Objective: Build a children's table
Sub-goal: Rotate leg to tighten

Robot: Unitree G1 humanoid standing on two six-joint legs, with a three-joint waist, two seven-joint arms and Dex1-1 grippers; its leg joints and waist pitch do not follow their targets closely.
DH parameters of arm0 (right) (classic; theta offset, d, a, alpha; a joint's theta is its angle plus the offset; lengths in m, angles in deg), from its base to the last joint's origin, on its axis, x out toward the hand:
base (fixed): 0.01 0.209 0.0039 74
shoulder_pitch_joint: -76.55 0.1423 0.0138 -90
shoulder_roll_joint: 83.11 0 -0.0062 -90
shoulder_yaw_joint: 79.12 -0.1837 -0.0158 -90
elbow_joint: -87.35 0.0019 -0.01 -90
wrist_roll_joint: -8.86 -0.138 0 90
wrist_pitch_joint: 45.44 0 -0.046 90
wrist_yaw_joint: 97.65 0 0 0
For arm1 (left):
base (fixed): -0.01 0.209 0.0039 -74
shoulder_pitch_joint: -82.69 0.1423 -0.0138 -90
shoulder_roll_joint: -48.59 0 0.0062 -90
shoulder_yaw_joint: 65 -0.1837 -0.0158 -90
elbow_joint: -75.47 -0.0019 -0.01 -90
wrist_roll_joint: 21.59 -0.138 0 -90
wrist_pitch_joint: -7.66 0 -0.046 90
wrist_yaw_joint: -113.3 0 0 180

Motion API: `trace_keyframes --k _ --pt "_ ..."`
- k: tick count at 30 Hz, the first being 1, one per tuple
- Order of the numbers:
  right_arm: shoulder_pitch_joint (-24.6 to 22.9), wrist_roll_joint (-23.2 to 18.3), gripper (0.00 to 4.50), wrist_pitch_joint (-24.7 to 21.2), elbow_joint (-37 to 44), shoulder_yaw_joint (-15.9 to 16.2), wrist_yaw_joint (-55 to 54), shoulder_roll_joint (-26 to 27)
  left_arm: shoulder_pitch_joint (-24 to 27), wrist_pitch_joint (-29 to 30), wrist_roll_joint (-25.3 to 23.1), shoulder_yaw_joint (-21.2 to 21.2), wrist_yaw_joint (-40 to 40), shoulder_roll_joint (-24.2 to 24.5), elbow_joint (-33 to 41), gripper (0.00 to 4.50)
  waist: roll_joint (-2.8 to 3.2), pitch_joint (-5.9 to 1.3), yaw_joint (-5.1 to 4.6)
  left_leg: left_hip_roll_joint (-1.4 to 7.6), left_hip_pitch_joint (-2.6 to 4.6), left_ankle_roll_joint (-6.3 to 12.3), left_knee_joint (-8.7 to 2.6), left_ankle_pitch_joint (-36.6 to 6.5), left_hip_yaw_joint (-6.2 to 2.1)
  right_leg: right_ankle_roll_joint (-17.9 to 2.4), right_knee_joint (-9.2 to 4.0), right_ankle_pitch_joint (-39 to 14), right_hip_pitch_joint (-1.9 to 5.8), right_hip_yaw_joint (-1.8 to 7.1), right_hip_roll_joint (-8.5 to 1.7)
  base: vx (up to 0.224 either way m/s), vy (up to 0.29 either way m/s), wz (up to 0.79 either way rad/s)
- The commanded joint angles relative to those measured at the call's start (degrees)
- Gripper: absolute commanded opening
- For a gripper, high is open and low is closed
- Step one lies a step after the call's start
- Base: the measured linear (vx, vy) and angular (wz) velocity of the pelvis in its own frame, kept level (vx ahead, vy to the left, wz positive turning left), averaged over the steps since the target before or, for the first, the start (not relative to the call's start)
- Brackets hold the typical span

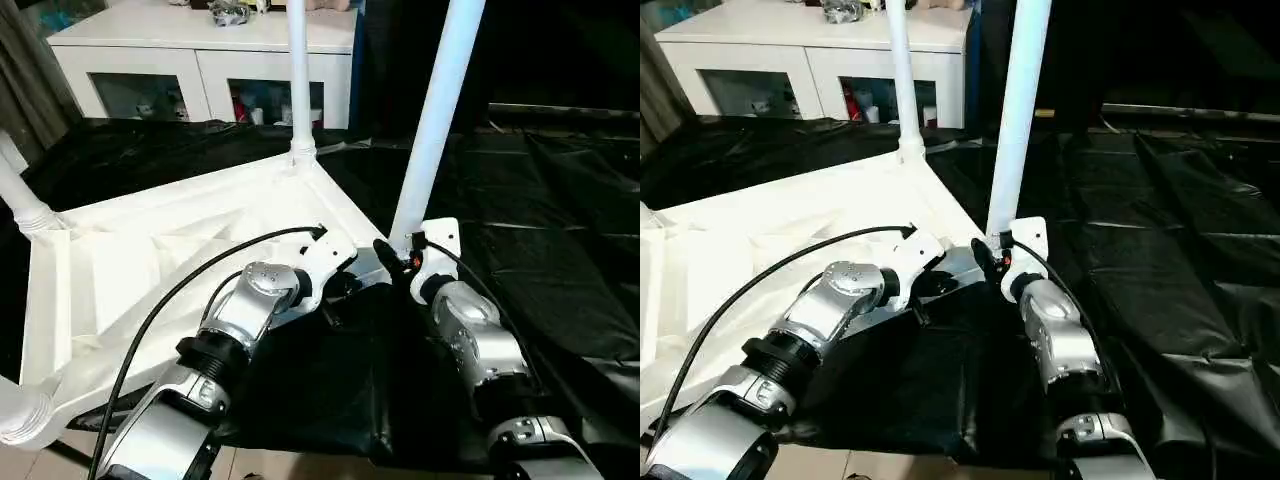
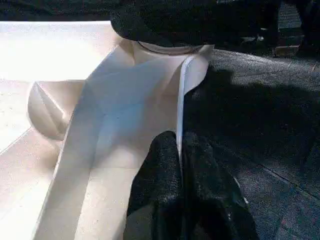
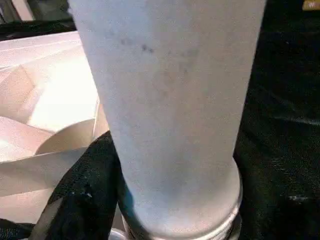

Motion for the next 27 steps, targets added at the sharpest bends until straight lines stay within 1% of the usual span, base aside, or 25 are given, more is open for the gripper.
trace_keyframes --k 1,2,3,4,5,6,7,8,9,10,12,14,15,16,18,19,20,21,22,23,24,25,27 --pt "-1.8 -0.3 3.43 1.1 1.0 3.6 6.6 1.2 0.0 -2.7 1.7 3.7 -4.2 0.5 0.1 0.00 -1.48 -3.58 0.02 3.31 1.08 2.75 -4.26 -13.6 -1.87 -10.3 -5.32 -17.4 1.88 2.66 -3.98 0.000 0.000 0.00" --pt "-1.7 -0.6 3.45 1.4 1.4 3.5 8.1 0.6 0.4 -3.6 1.7 3.2 -2.5 1.1 0.5 0.00 -1.56 -3.59 0.01 3.22 0.83 3.29 -4.21 -13.4 -1.88 -10.4 -5.21 -16.8 2.10 2.59 -3.94 0.000 0.000 0.00" --pt "-1.5 -1.0 3.52 1.4 1.6 3.6 9.4 0.0 0.7 -3.5 1.7 3.0 -1.8 1.4 0.7 0.00 -1.48 -3.63 -0.01 3.22 0.72 3.45 -4.23 -13.3 -1.98 -10.3 -5.12 -16.6 2.20 2.55 -3.99 0.000 0.000 0.00" --pt "-1.4 -1.3 3.64 1.4 1.8 3.6 10.3 -0.4 0.9 -3.5 1.7 2.9 -1.3 1.6 0.8 0.00 -1.66 -3.59 -0.52 3.12 0.11 3.77 -4.31 -12.7 -2.11 -10.1 -4.90 -16.3 2.65 2.37 -3.96 0.000 0.000 0.00" --pt "-1.2 -1.9 3.77 0.7 2.4 4.1 13.6 -1.9 1.5 -4.2 1.8 2.4 0.8 2.5 1.4 0.00 -1.59 -3.70 -0.73 3.10 0.13 3.89 -4.25 -12.4 -2.16 -10.1 -4.94 -16.5 2.67 2.23 -3.91 0.000 0.000 0.00" --pt "-1.3 -2.1 3.84 0.6 2.9 4.7 16.1 -3.2 1.9 -4.3 1.9 2.2 2.0 3.1 1.8 0.00 -1.61 -3.67 -0.75 3.18 0.51 4.22 -4.12 -12.7 -2.04 -10.4 -5.14 -16.6 2.34 2.31 -3.86 0.000 0.000 0.00" --pt "-1.4 -2.4 3.84 0.3 3.5 5.3 18.9 -4.6 2.2 -4.5 1.9 1.9 3.2 3.8 2.3 0.00 -1.61 -3.66 -0.77 3.19 0.62 4.38 -4.03 -12.9 -1.98 -10.8 -5.14 -16.5 2.23 2.37 -3.86 0.000 0.000 0.00" --pt "-1.8 -3.1 3.84 -0.1 4.9 6.1 24.3 -7.1 3.0 -5.7 2.2 1.4 6.1 5.1 3.4 0.00 -1.71 -3.62 -0.74 3.27 0.54 4.78 -3.98 -12.7 -1.96 -11.2 -5.06 -16.0 2.51 2.36 -3.81 0.000 0.000 0.00" --pt "-1.9 -3.2 3.84 0.0 5.2 6.3 25.6 -7.9 3.3 -5.7 2.4 1.3 7.0 5.5 3.8 0.00 -1.69 -3.65 -0.70 3.23 0.43 5.10 -3.90 -12.3 -1.94 -11.3 -4.98 -15.6 2.53 2.39 -3.84 0.000 0.000 0.00" --pt "-2.0 -3.1 3.84 0.3 5.5 6.5 27.4 -9.0 3.8 -5.8 2.8 1.2 8.4 6.1 4.5 0.00 -1.62 -3.69 -0.71 3.33 0.42 5.55 -3.85 -11.9 -1.90 -11.7 -4.86 -14.6 2.39 2.42 -3.87 0.000 0.000 0.00" --pt "-2.0 -3.0 3.84 0.6 5.6 6.7 28.1 -9.6 4.0 -5.8 3.0 1.2 9.1 6.4 4.9 0.00 -1.70 -3.76 -0.68 3.31 0.53 5.80 -3.73 -10.9 -1.76 -12.3 -4.69 -13.5 2.29 2.42 -3.77 0.000 0.000 0.00" --pt "-1.9 -3.4 3.84 0.9 6.0 6.5 32.0 -11.7 5.6 -6.0 4.9 0.7 14.3 8.2 8.0 0.00 -1.69 -3.79 -0.62 3.32 0.47 5.83 -3.67 -10.0 -1.72 -13.0 -4.49 -12.7 2.35 2.41 -3.78 0.000 0.000 0.00" --pt "-1.9 -3.4 3.84 0.9 6.0 6.5 32.0 -11.7 5.6 -6.0 4.9 0.7 14.3 8.2 8.0 0.00 -1.65 -3.87 -0.54 3.40 0.49 5.87 -3.69 -9.8 -1.81 -13.2 -4.37 -12.3 2.46 2.37 -3.84 0.000 0.000 0.00" --pt "-1.9 -4.2 3.84 0.5 6.7 6.6 35.9 -13.4 7.1 -5.6 6.0 -0.3 18.8 10.1 11.0 0.00 -1.49 -3.79 -0.56 3.54 0.72 6.08 -3.74 -10.0 -1.75 -13.6 -4.43 -12.1 2.18 2.37 -3.66 0.000 0.000 0.00" --pt "-2.0 -5.2 3.84 -0.6 7.7 7.7 39.8 -15.0 8.1 -5.0 6.5 -0.9 21.5 11.3 13.1 0.00 -1.40 -3.70 -0.18 3.77 0.84 6.31 -3.77 -10.3 -1.62 -14.2 -4.26 -11.4 2.10 2.43 -3.55 0.000 0.000 0.00" --pt "-2.0 -5.1 3.84 -0.7 7.8 8.3 40.9 -15.5 8.3 -4.8 6.7 -1.0 22.1 11.6 13.5 0.00 -1.31 -3.69 0.03 3.82 1.01 6.19 -3.80 -10.6 -1.58 -14.1 -4.30 -11.8 1.99 2.43 -3.49 0.000 0.000 0.00" --pt "-2.0 -5.0 3.84 -0.8 7.9 8.7 42.1 -15.8 8.5 -4.6 6.8 -1.1 22.5 11.7 13.9 0.00 -1.28 -3.59 0.35 3.92 1.41 5.74 -3.81 -11.5 -1.39 -14.1 -4.45 -12.6 1.56 2.56 -3.45 0.000 0.000 0.00" --pt "-2.0 -5.0 3.84 -0.8 8.0 8.9 42.4 -15.9 8.6 -4.6 6.8 -1.1 22.6 11.8 14.0 0.00 -1.31 -3.56 0.41 3.89 1.34 5.52 -3.87 -11.9 -1.41 -14.1 -4.42 -13.0 1.65 2.56 -3.44 0.000 0.000 0.00" --pt "-2.0 -4.7 3.84 -0.5 7.9 9.3 43.1 -16.1 8.7 -4.4 7.0 -1.1 23.0 11.9 14.3 0.00 -1.27 -3.56 0.74 3.94 1.27 4.92 -3.96 -12.2 -1.51 -13.8 -4.48 -13.9 1.74 2.59 -3.64 0.000 0.000 0.00" --pt "-2.0 -4.6 3.84 -0.3 7.9 9.4 43.3 -16.1 8.8 -4.4 7.1 -1.2 23.2 12.0 14.5 0.00 -1.37 -3.54 0.92 3.90 1.22 4.38 -4.00 -12.5 -1.53 -13.5 -4.50 -14.6 1.78 2.64 -3.71 0.000 0.000 0.00" --pt "-2.0 -4.5 3.84 -0.3 7.9 9.5 43.4 -16.1 8.8 -4.4 7.1 -1.2 23.2 12.0 14.5 0.00 -1.36 -3.52 1.11 3.90 1.34 3.93 -4.09 -12.9 -1.57 -13.0 -4.60 -15.5 1.70 2.68 -3.72 0.000 0.000 0.00" --pt "-1.8 -4.1 3.84 -0.2 7.7 10.0 44.3 -16.0 8.8 -4.3 7.1 -1.3 23.2 12.2 14.7 0.00 -1.37 -3.49 1.11 3.88 1.40 3.73 -4.11 -13.2 -1.55 -12.9 -4.68 -15.8 1.63 2.71 -3.72 0.000 0.000 0.00" --pt "-1.8 -3.9 3.84 -0.1 7.6 10.4 45.3 -16.1 8.9 -4.2 7.0 -1.2 23.1 12.3 14.9 0.00 -1.42 -3.54 1.08 3.83 1.22 3.37 -4.16 -13.2 -1.65 -12.6 -4.61 -15.9 1.83 2.70 -3.79 0.000 0.000 0.00"
